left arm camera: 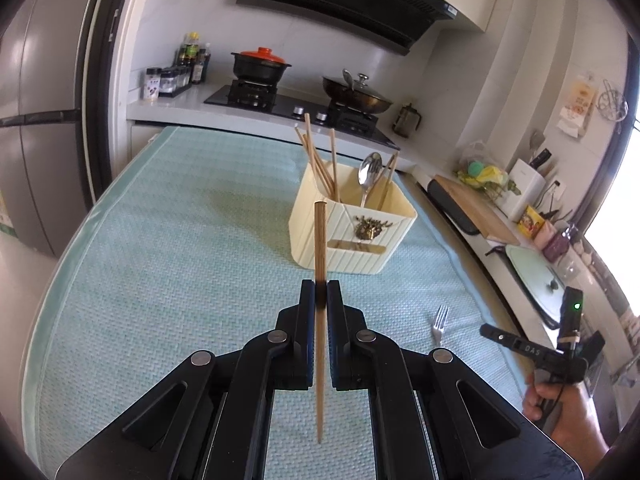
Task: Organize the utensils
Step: 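Carry the left tool's chopstick into the holder while the right tool lowers the fork in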
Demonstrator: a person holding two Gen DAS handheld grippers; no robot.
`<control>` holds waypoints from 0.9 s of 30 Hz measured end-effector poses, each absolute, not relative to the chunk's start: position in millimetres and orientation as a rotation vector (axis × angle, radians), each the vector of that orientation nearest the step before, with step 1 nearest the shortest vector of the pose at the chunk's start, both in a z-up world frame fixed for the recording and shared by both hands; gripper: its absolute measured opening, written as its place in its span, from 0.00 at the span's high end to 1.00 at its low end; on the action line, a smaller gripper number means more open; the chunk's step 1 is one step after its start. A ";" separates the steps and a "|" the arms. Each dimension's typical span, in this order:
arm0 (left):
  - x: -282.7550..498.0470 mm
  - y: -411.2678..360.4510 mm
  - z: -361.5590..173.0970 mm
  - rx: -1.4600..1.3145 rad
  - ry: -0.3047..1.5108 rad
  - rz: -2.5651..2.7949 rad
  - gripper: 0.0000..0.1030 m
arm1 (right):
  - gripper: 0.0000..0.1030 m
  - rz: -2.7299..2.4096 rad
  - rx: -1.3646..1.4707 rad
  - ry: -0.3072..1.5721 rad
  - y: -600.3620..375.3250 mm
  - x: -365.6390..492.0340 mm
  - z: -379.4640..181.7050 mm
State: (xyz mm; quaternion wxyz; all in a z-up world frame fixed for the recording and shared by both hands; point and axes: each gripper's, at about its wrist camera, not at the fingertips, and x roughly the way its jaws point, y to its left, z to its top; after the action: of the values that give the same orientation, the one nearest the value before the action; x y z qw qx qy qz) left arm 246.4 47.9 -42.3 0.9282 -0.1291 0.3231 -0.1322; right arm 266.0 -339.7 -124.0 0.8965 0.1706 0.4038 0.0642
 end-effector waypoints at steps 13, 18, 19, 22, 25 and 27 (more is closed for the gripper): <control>249.8 40.1 -48.5 -0.255 0.679 -0.268 0.97 | 0.48 0.007 0.077 0.910 -279.6 346.8 -182.6; 250.2 42.9 -48.9 -0.264 0.683 -0.268 0.97 | 0.78 0.000 -0.008 0.876 -264.6 346.4 -178.5; 249.3 42.3 -48.5 -0.262 0.682 -0.269 0.97 | 0.79 0.016 -0.004 0.860 -264.6 342.2 -175.2; 247.0 42.9 -47.0 -0.258 0.681 -0.275 0.97 | 0.81 0.062 0.043 0.804 -270.5 324.5 -159.4; 245.6 41.6 -44.4 -0.257 0.676 -0.278 0.97 | 0.82 0.104 0.068 0.753 -273.2 307.7 -140.4; 244.6 40.4 -42.4 -0.258 0.672 -0.282 0.97 | 0.95 0.129 0.076 0.721 -273.8 299.9 -127.7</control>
State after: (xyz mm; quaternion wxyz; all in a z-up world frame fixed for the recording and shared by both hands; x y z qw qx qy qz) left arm 244.6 40.4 -42.4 0.9262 -0.1257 0.3279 -0.1375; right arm 299.9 -273.8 -127.7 0.9329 0.0373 0.3525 0.0632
